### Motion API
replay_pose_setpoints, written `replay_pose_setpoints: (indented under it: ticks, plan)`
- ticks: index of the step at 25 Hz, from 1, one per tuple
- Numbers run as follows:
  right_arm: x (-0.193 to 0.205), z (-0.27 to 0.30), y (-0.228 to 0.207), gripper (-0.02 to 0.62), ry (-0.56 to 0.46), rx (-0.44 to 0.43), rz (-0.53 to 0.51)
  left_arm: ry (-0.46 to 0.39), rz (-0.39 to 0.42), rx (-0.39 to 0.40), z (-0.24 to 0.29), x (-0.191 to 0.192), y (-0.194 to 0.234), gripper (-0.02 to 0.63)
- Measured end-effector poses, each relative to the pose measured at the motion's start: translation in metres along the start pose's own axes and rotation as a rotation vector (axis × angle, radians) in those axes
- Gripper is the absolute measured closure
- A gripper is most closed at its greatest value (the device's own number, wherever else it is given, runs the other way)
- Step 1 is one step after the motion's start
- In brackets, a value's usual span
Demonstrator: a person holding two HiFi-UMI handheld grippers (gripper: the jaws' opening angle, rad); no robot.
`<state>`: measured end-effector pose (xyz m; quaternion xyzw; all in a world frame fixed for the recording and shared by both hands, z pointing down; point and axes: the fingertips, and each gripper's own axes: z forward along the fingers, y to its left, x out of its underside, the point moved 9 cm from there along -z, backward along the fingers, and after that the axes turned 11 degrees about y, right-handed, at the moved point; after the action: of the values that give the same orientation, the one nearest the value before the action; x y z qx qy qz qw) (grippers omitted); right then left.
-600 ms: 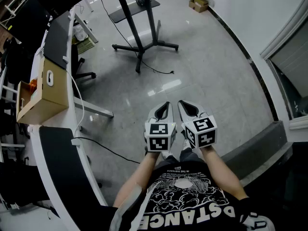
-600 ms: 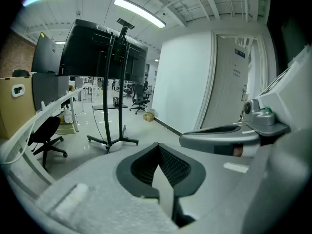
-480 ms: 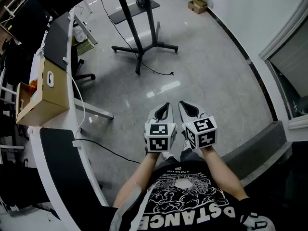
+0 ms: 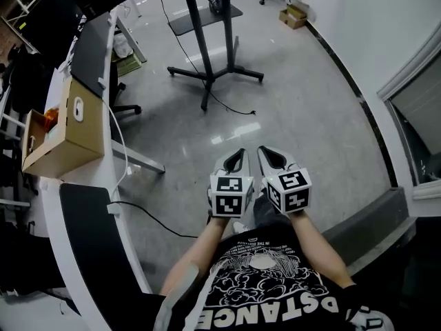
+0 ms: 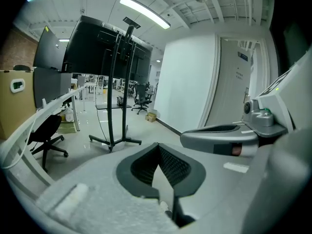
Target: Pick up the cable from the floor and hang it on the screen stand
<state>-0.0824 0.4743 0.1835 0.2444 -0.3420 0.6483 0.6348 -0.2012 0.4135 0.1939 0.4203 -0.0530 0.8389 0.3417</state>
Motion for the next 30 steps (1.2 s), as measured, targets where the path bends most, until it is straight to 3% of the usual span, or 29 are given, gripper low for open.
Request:
replay_pose_setpoints:
  ticks: [12, 23, 30]
  plan:
    - [-0.035, 0.077, -0.052, 0.591, 0.040, -0.061, -0.008, 0.050, -0.016, -0.031, 0.075, -0.042, 0.030, 0.612]
    - [-0.077, 0.145, -0.148, 0.591, 0.114, -0.126, 0.009, 0.143, -0.040, -0.066, 0.176, -0.105, 0.039, 0.611]
    - [-0.089, 0.177, -0.188, 0.591, 0.157, -0.169, -0.021, 0.180, -0.059, -0.105, 0.221, -0.123, 0.046, 0.609]
